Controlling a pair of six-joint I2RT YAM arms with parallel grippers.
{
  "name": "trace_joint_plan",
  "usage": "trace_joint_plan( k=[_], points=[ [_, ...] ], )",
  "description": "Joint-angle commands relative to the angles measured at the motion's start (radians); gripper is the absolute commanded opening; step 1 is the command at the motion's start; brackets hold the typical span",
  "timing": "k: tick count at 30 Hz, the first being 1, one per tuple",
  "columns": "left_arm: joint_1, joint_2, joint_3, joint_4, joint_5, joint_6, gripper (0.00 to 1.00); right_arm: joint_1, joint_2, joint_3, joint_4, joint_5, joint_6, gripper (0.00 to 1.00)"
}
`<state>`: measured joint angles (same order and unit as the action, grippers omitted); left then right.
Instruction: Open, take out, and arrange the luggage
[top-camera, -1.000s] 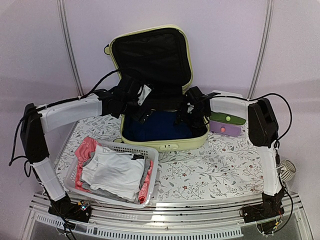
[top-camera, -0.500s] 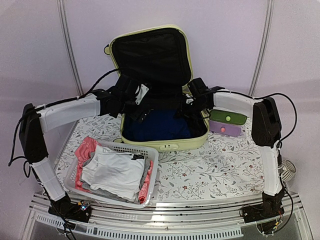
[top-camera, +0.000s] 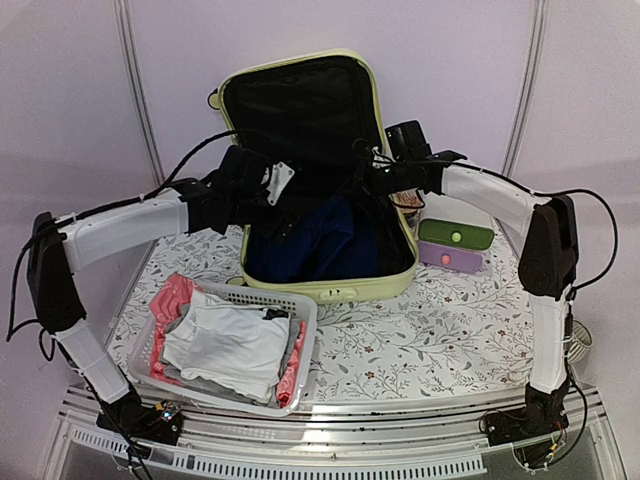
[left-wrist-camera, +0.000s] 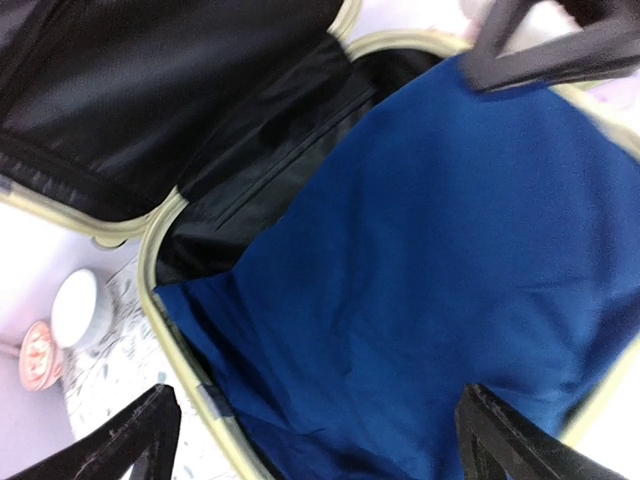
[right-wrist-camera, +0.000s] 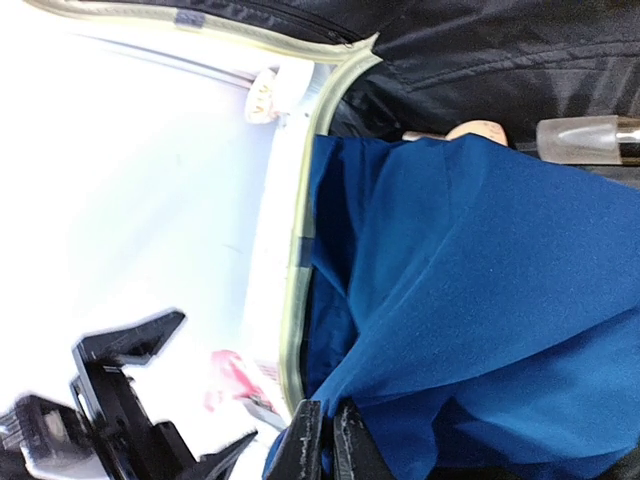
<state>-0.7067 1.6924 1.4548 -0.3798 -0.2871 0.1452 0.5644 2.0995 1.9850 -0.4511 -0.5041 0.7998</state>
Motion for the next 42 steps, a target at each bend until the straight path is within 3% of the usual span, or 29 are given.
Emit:
trace_joint_plan(
  k=[1,4,8,18,27,29,34,36,37,42],
  points=[
    [-0.008,-0.1,-0.066,0.111,0.182,-0.031,0.98,0.007,-0.039,0.022,0.099,-0.038,0.065,0.07],
    [-0.014,-0.137,-0.143,0.204,0.291,-0.058,0.98,0.006,-0.035,0.006,0.078,-0.035,0.054,0.05],
    [-0.016,-0.117,-0.167,0.279,0.305,-0.114,0.98,0.008,-0.051,-0.054,0.082,-0.03,0.044,0.04],
    [-0.041,0.082,0.018,0.282,0.416,-0.176,0.98,0.012,-0.067,-0.078,0.087,-0.035,0.041,0.03],
    [-0.054,0.228,0.174,0.164,0.363,-0.227,0.98,0.018,-0.082,-0.081,0.087,-0.05,0.041,0.03],
    [-0.051,0.24,0.193,0.15,0.363,-0.228,0.87,0.017,-0.085,-0.082,0.087,-0.045,0.038,0.03],
    [-0.03,0.239,0.182,0.155,0.365,-0.242,0.32,0.018,-0.095,-0.086,0.066,-0.024,0.021,0.05],
    [-0.012,0.228,0.168,0.165,0.401,-0.252,0.07,0.017,-0.102,-0.089,0.046,0.0,0.0,0.13],
    [0.0,0.217,0.16,0.171,0.42,-0.259,0.0,0.016,-0.107,-0.09,0.03,0.023,-0.008,0.21],
    [0.056,0.119,0.07,0.223,0.43,-0.275,0.0,0.015,-0.126,-0.094,-0.096,0.217,-0.097,0.56]
  ],
)
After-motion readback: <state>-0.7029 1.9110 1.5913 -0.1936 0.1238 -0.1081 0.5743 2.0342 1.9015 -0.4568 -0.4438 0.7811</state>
